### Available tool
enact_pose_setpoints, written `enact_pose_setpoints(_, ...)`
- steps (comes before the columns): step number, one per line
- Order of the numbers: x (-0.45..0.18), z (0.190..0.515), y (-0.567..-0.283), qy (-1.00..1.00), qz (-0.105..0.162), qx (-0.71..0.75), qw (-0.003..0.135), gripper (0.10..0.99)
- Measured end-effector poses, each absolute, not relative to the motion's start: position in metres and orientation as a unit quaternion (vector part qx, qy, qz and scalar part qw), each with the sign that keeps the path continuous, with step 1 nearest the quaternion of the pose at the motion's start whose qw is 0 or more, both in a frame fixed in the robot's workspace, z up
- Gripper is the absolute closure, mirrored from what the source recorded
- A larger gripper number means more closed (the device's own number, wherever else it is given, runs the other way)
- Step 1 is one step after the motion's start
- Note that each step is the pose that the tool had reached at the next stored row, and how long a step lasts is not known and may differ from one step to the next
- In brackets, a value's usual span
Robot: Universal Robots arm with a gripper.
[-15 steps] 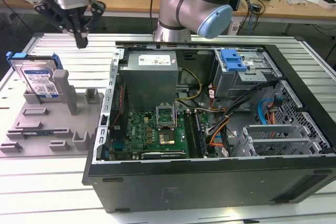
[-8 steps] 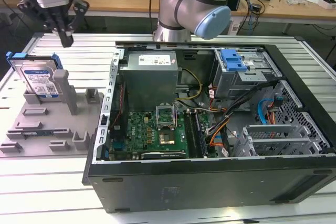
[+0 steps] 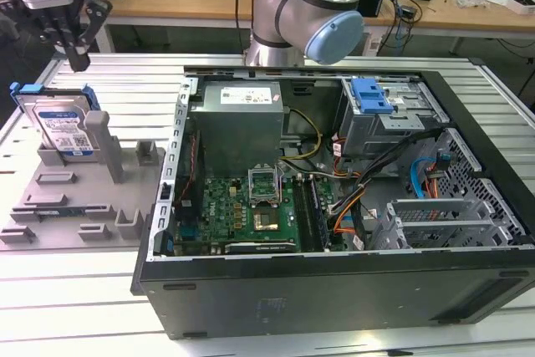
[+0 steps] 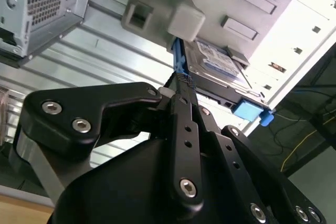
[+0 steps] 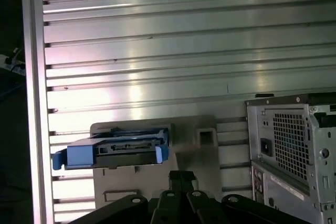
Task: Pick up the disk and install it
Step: 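Reach for the disk, then pick up the disk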
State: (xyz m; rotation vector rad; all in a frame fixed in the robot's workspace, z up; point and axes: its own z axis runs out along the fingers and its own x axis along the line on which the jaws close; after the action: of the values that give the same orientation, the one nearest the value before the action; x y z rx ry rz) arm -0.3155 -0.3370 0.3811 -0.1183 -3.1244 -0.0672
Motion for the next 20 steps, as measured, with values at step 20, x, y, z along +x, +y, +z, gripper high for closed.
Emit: enact_pose_setpoints(20, -0.3219, 0.3805, -0.3347, -0.999, -0.021, -0.021, 0.013, 0.980)
